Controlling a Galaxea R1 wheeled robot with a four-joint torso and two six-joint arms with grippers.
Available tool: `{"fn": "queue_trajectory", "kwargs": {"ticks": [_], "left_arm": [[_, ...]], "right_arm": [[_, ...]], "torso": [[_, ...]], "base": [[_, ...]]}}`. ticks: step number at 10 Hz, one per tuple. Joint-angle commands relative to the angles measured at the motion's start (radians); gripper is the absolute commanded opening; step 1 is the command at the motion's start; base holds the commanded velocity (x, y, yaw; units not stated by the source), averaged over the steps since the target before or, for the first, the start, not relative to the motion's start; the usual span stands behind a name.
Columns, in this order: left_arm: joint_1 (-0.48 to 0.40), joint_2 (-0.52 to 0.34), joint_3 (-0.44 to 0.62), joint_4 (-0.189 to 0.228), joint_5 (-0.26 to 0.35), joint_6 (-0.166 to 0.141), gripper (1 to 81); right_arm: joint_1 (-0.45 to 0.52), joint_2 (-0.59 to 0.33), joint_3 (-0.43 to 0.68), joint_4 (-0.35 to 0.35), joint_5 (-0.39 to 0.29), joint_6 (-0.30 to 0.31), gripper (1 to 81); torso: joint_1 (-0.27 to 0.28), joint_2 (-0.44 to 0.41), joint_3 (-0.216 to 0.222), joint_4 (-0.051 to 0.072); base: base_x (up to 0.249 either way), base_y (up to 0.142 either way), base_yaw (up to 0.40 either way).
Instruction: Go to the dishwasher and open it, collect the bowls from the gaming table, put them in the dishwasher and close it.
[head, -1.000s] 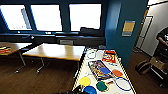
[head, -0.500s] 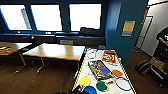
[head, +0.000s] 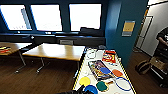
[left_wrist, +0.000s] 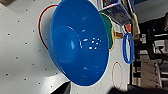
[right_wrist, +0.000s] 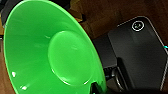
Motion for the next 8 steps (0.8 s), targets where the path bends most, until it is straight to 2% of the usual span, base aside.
{"fn": "queue_trajectory", "kwargs": {"ticks": [1, 4, 6, 8], "left_arm": [[-0.146, 0.013, 0.006, -0.002, 0.027, 0.000, 81.1], [-0.144, 0.011, 0.002, -0.005, -0.005, 0.004, 81.1], [-0.138, 0.009, 0.002, 0.001, -0.088, 0.049, 81.1], [-0.123, 0.014, 0.002, 0.007, -0.205, 0.052, 81.1]], "right_arm": [[0.059, -0.027, 0.019, -0.016, -0.095, -0.003, 1.0], [0.057, -0.025, 0.017, -0.017, -0.096, -0.005, 1.0], [0.059, -0.021, 0.008, -0.017, -0.096, -0.005, 1.0], [0.060, -0.011, -0.019, -0.016, -0.136, -0.003, 1.0]], "torso": [[0.000, 0.000, 0.000, 0.000], [0.000, 0.000, 0.000, 0.000], [0.000, 0.000, 0.000, 0.000], [0.000, 0.000, 0.000, 0.000]], "base": [[0.000, 0.000, 0.000], [0.000, 0.000, 0.000], [0.000, 0.000, 0.000], [0.000, 0.000, 0.000]]}}
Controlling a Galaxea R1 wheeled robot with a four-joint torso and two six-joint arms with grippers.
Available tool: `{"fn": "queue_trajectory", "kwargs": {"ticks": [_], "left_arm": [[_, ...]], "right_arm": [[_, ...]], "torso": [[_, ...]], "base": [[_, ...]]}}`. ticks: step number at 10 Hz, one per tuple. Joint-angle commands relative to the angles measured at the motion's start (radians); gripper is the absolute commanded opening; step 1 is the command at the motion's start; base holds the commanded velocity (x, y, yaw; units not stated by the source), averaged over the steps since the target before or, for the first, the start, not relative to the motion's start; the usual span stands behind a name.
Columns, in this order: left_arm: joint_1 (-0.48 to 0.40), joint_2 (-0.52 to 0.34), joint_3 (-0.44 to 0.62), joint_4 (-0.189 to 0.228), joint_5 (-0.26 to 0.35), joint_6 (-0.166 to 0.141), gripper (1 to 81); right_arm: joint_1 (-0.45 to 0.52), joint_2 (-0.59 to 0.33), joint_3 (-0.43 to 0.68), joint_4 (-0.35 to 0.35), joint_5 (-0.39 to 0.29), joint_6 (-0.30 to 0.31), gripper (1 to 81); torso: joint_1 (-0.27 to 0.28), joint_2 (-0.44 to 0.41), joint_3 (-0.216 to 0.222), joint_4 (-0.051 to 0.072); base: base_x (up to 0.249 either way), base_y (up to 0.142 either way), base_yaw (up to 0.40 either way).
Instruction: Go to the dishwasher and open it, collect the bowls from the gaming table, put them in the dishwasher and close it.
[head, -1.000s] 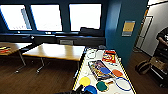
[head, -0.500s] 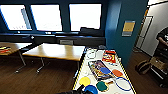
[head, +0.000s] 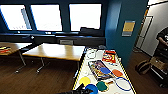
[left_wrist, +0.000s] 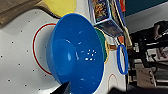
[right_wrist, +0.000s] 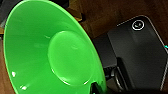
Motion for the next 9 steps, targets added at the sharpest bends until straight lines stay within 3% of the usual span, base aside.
{"fn": "queue_trajectory", "kwargs": {"ticks": [1, 2, 4, 6, 8, 9], "left_arm": [[-0.118, 0.016, 0.020, 0.033, -0.132, 0.013, 81.1], [-0.110, 0.024, 0.010, 0.069, -0.168, 0.012, 81.1], [-0.101, 0.044, -0.037, 0.124, -0.175, 0.010, 81.1], [-0.113, 0.045, -0.046, 0.130, -0.150, 0.009, 81.1], [-0.171, 0.045, -0.026, 0.100, 0.045, -0.002, 81.1], [-0.208, 0.044, -0.022, 0.071, 0.108, -0.011, 81.1]], "right_arm": [[0.059, -0.022, -0.002, -0.016, -0.123, -0.003, 1.0], [0.058, -0.019, -0.010, -0.016, -0.125, -0.003, 1.0], [0.059, -0.013, -0.022, -0.016, -0.125, -0.003, 1.0], [0.061, 0.002, -0.048, -0.014, -0.157, -0.002, 1.0], [0.061, 0.010, -0.056, -0.014, -0.160, -0.002, 1.0], [0.061, 0.015, -0.060, -0.014, -0.160, -0.003, 1.0]], "torso": [[0.000, 0.000, 0.000, 0.000], [0.000, 0.000, 0.000, 0.000], [0.000, 0.000, 0.000, 0.000], [0.000, 0.000, 0.000, 0.000], [0.000, 0.000, 0.000, 0.000], [0.000, 0.000, 0.000, 0.000]], "base": [[0.000, 0.000, 0.000], [0.000, 0.000, 0.000], [0.000, 0.000, 0.000], [0.000, 0.000, 0.000], [0.000, 0.000, 0.000], [0.000, 0.000, 0.000]]}}
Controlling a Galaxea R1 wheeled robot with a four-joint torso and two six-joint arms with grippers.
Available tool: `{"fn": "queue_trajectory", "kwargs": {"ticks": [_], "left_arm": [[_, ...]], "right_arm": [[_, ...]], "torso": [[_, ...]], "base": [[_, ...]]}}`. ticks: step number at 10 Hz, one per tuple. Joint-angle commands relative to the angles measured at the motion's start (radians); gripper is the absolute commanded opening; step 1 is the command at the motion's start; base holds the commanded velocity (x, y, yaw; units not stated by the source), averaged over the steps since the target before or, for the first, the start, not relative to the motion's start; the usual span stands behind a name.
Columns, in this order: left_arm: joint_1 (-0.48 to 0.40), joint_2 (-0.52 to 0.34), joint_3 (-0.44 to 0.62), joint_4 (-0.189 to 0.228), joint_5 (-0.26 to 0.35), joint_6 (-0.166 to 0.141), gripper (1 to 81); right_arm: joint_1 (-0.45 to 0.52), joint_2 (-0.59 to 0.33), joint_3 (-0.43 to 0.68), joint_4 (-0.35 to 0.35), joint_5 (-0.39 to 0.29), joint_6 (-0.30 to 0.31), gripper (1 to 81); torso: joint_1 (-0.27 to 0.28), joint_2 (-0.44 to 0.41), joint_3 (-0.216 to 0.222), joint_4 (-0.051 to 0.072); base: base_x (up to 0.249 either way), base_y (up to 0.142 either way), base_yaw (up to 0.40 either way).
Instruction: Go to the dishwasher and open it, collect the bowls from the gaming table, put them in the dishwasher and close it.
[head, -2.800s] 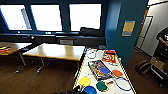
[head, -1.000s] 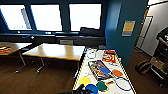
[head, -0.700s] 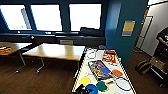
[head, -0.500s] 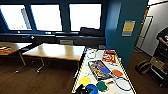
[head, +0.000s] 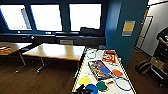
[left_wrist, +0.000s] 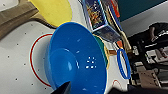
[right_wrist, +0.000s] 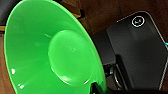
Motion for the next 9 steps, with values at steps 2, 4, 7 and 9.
{"fn": "queue_trajectory", "kwargs": {"ticks": [2, 4, 7, 9], "left_arm": [[-0.271, 0.000, 0.077, -0.089, 0.258, -0.019, 81.1], [-0.273, 0.002, 0.076, -0.088, 0.258, -0.019, 81.1], [-0.273, 0.055, -0.027, -0.088, 0.296, -0.141, 81.1], [-0.264, 0.110, -0.162, -0.086, 0.319, -0.147, 81.1]], "right_arm": [[0.065, -0.020, 0.020, -0.015, -0.106, -0.003, 1.0], [0.065, -0.020, 0.017, -0.015, -0.106, -0.003, 1.0], [0.065, -0.015, 0.017, -0.013, -0.106, -0.003, 1.0], [0.065, -0.012, 0.011, -0.013, -0.106, -0.003, 1.0]], "torso": [[0.000, 0.000, 0.000, 0.000], [0.000, 0.000, 0.000, 0.000], [0.000, 0.000, 0.000, 0.000], [0.000, 0.000, 0.000, 0.000]], "base": [[0.000, 0.000, 0.000], [0.000, 0.000, 0.000], [0.000, 0.000, 0.000], [0.000, 0.000, 0.000]]}}
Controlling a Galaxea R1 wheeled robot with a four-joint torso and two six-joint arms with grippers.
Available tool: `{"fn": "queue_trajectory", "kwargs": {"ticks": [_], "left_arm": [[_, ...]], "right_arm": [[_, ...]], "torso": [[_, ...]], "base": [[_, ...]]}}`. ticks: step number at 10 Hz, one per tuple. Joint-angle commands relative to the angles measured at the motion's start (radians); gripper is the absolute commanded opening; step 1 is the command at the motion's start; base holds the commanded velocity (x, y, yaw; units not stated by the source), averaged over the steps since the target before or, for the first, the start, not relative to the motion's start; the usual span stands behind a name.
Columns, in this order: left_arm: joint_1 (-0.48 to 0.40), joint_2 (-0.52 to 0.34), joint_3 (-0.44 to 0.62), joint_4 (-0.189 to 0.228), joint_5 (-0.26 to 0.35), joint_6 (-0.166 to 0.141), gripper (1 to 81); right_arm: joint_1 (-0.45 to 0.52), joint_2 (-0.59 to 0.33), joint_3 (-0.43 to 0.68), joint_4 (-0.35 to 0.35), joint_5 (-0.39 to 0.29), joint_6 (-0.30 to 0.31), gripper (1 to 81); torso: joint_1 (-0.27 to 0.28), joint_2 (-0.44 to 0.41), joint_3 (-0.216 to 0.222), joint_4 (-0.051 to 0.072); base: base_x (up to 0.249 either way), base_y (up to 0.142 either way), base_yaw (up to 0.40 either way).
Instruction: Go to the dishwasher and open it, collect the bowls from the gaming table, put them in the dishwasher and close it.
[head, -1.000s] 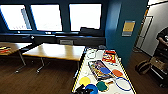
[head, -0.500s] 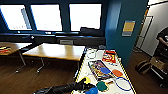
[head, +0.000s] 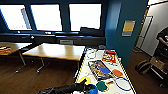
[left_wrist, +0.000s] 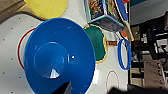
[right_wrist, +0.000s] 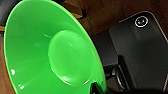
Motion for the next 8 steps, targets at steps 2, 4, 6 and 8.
{"fn": "queue_trajectory", "kwargs": {"ticks": [2, 4, 6, 8], "left_arm": [[-0.151, 0.080, -0.155, -0.017, 0.061, -0.051, 81.1], [-0.162, 0.094, -0.181, -0.017, 0.061, -0.051, 81.1], [-0.167, 0.102, -0.195, -0.015, 0.059, -0.051, 81.1], [-0.161, 0.129, -0.250, -0.017, 0.061, -0.041, 81.1]], "right_arm": [[0.057, -0.026, 0.015, -0.013, -0.106, -0.003, 1.0], [0.059, -0.022, 0.010, -0.015, -0.108, -0.003, 1.0], [0.057, -0.018, 0.006, -0.015, -0.108, -0.003, 1.0], [0.056, -0.016, 0.006, -0.016, -0.108, -0.003, 1.0]], "torso": [[0.000, 0.000, 0.000, 0.000], [0.000, 0.000, 0.000, 0.000], [0.000, 0.000, 0.000, 0.000], [0.000, 0.000, 0.000, 0.000]], "base": [[0.000, 0.000, 0.000], [0.000, 0.000, 0.000], [0.000, 0.000, 0.000], [0.000, 0.000, 0.000]]}}
